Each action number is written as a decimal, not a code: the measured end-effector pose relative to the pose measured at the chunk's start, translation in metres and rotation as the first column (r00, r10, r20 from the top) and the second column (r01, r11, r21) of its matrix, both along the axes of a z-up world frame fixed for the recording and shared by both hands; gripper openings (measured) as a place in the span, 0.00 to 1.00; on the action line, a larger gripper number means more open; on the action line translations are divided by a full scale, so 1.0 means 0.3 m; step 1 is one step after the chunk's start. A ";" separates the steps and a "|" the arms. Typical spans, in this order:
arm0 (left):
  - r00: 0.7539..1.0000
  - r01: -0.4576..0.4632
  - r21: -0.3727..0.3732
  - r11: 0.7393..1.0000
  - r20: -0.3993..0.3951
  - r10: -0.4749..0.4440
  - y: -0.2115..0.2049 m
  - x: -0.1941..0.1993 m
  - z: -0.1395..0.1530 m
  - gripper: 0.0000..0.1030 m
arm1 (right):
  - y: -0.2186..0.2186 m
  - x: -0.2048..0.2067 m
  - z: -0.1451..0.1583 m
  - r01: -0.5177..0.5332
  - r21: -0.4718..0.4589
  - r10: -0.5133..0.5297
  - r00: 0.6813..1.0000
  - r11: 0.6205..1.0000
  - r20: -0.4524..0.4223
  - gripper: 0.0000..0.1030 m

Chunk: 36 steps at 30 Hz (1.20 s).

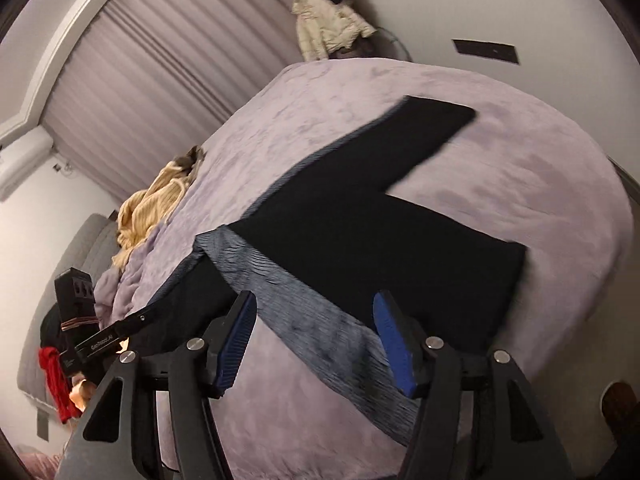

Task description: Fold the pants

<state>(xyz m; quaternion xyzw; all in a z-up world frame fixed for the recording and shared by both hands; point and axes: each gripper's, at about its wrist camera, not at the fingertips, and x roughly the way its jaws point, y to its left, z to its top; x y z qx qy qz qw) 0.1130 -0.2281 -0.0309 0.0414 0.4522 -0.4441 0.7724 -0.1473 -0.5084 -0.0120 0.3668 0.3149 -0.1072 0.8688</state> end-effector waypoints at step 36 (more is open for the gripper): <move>0.975 -0.043 -0.043 0.998 0.216 0.051 -0.466 0.187 0.288 0.78 | -0.566 0.493 0.097 0.002 0.278 -0.076 0.963 0.961 0.257 0.17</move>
